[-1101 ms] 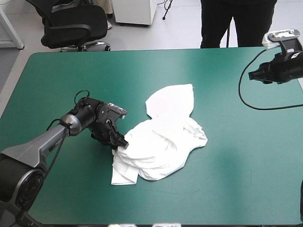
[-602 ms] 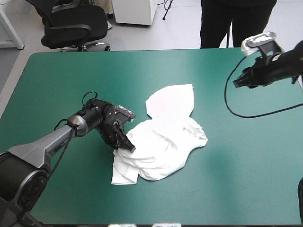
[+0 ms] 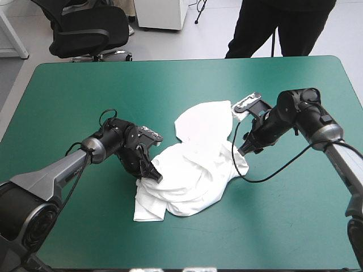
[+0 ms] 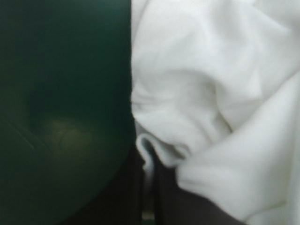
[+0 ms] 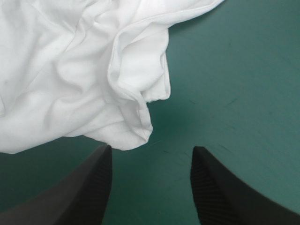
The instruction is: Fold the cloth
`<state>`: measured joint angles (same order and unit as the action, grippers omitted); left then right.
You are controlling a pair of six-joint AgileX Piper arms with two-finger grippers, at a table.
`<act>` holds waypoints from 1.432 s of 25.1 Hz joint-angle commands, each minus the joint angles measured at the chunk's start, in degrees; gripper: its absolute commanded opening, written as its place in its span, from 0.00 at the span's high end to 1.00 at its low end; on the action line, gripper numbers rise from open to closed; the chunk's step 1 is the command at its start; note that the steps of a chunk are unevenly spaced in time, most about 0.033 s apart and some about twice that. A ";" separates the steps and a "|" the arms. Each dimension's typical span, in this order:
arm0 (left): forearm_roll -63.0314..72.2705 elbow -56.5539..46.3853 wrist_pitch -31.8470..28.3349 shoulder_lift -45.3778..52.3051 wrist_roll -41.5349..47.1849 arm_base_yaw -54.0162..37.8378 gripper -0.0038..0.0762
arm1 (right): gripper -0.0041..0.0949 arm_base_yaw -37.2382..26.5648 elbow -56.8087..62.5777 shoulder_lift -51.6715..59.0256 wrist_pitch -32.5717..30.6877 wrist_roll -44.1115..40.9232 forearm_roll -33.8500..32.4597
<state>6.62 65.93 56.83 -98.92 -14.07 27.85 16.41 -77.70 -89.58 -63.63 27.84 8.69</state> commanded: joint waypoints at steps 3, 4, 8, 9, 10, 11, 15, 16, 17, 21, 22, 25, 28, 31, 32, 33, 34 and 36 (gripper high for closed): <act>1.33 0.09 -2.99 0.04 0.43 0.77 0.97 | 0.46 1.07 -0.59 -5.57 3.73 1.22 -0.39; 1.33 0.09 -2.99 0.04 0.43 0.77 0.97 | 0.46 1.07 -0.59 -6.90 3.97 1.22 -0.99; 0.92 0.09 -2.99 0.04 0.43 0.77 0.97 | 0.46 1.07 -0.59 -12.03 5.52 1.22 -1.48; 0.53 0.09 -2.99 0.04 0.53 0.77 0.97 | 0.46 1.07 -0.59 -13.21 5.52 1.12 -1.02; 0.28 0.09 -2.99 0.04 0.52 0.77 0.97 | 0.46 1.07 -0.59 -13.78 5.52 1.12 -0.82; -0.14 0.09 -2.99 0.04 0.52 0.77 0.97 | 0.46 1.50 -0.59 -14.64 5.13 0.67 -0.70; -0.37 0.09 -3.58 0.04 0.52 0.77 0.97 | 0.47 4.31 -0.17 -16.67 4.90 0.04 -0.93; -0.37 0.09 -3.58 0.04 0.52 0.77 0.97 | 0.48 5.42 -0.07 -17.38 4.90 -0.15 -1.33; -0.37 0.09 -3.58 0.04 0.52 0.77 0.97 | 0.50 6.48 -0.07 -18.04 4.77 -0.81 -1.99; -0.37 0.09 -3.70 0.04 0.64 0.77 0.97 | 0.65 10.24 -0.07 -20.99 4.40 -2.63 -2.91; -0.37 0.09 -3.89 0.04 0.64 0.77 0.97 | 0.69 10.54 -0.07 -21.31 4.14 -2.75 -2.91; -0.37 0.09 -4.05 0.04 0.89 0.77 0.97 | 0.85 10.99 -0.07 -22.00 3.31 -2.75 -2.50; -0.37 0.09 -4.51 0.04 1.73 0.77 0.97 | 0.97 10.99 -0.07 -22.15 3.20 -2.75 -1.76; -0.37 0.09 -5.81 0.04 2.40 0.77 0.97 | 0.98 10.99 -0.07 -22.15 3.20 -2.86 -1.89; -0.37 0.20 -5.81 0.04 2.40 0.77 0.97 | 0.98 10.99 -0.17 -22.15 3.20 -3.19 -2.49; -0.37 0.49 -5.81 0.04 2.40 0.77 0.97 | 0.98 10.99 -0.31 -21.92 3.20 -3.72 -3.40; -0.37 0.80 -5.49 0.17 2.40 0.77 0.97 | 0.98 10.99 -0.66 -21.67 2.54 -4.30 -4.40; -0.85 1.74 -4.35 0.74 2.68 0.67 0.97 | 0.98 10.99 -2.09 -20.88 0.20 -5.56 -7.05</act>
<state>5.83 66.22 56.45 -98.97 -12.42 27.95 26.07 -79.85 -108.83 -63.19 23.59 -0.88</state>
